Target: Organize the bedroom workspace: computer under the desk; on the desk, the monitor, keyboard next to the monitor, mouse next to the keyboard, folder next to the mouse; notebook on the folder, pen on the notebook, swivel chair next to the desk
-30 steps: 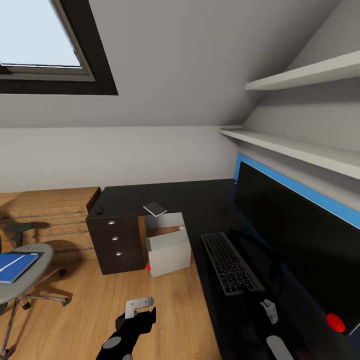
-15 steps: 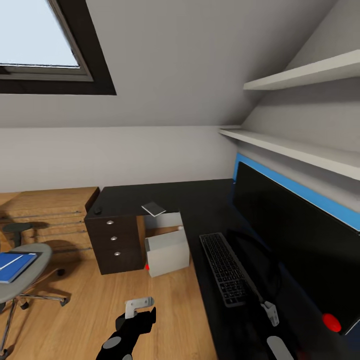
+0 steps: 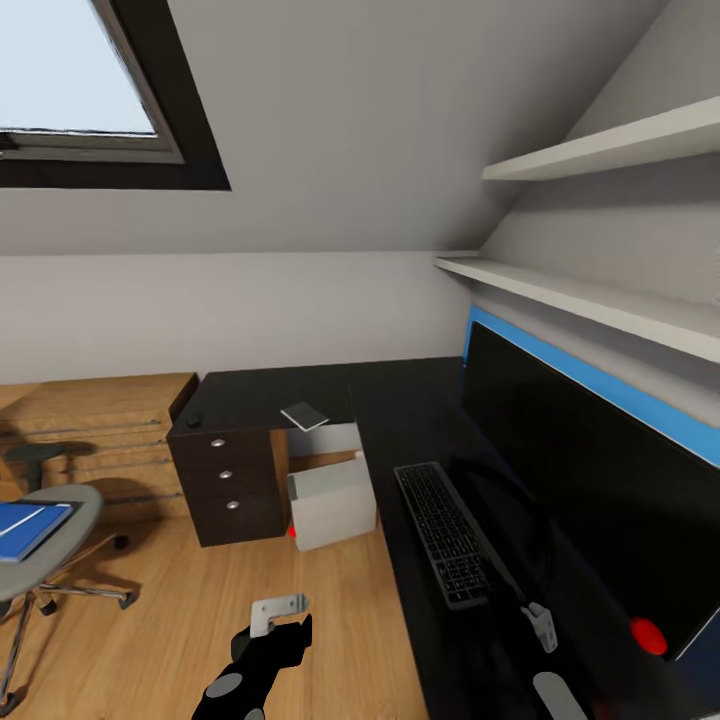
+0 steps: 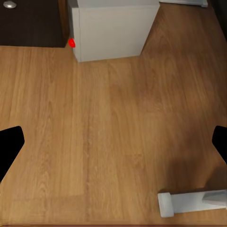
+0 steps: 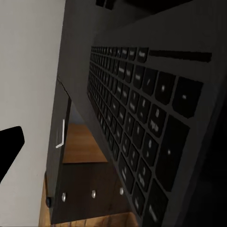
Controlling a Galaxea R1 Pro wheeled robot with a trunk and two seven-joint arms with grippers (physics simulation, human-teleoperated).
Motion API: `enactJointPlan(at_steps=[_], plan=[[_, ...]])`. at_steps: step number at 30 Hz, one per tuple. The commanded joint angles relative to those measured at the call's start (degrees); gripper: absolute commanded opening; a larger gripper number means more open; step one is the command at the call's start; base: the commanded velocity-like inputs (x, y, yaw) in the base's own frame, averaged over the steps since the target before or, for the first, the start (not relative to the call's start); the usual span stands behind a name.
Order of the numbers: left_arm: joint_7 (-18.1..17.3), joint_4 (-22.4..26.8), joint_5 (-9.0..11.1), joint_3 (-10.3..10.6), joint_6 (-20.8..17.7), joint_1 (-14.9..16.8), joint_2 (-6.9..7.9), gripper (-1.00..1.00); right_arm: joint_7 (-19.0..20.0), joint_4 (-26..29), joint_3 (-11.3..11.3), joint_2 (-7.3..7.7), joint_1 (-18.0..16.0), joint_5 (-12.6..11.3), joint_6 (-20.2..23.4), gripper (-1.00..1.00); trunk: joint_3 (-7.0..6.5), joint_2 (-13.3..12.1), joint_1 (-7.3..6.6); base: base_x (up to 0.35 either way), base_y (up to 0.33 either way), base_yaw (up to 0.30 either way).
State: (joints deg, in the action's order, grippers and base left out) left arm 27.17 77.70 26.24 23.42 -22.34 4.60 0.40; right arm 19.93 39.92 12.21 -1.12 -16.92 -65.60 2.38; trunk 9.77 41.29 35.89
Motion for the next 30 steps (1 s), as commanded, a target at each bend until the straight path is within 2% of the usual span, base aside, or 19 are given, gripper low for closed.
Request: enactJointPlan(at_steps=[1,24,30], plan=[[0.51,0.08,0.48,0.13,-0.14,0.06,0.04,1.00,0.28,-0.04,0.18,-0.07,-0.05,-0.58,0.25,1.00,0.09,0.08,-0.01,-0.256,-0.001,0.000],[0.51,0.05,0.55,0.03,-0.16,0.06,0.04,1.00,0.28,-0.10,0.18,-0.08,-0.05,-0.58,0.19,1.00,0.09,0.08,-0.01,-0.327,0.000,0.000],[0.51,-1.34,0.56,-0.52,-0.05,0.07,0.07,1.00,0.28,-1.06,0.16,-0.09,-0.05,-0.52,-0.86,1.00,0.09,0.08,-0.01,-0.334,0.000,0.000]])
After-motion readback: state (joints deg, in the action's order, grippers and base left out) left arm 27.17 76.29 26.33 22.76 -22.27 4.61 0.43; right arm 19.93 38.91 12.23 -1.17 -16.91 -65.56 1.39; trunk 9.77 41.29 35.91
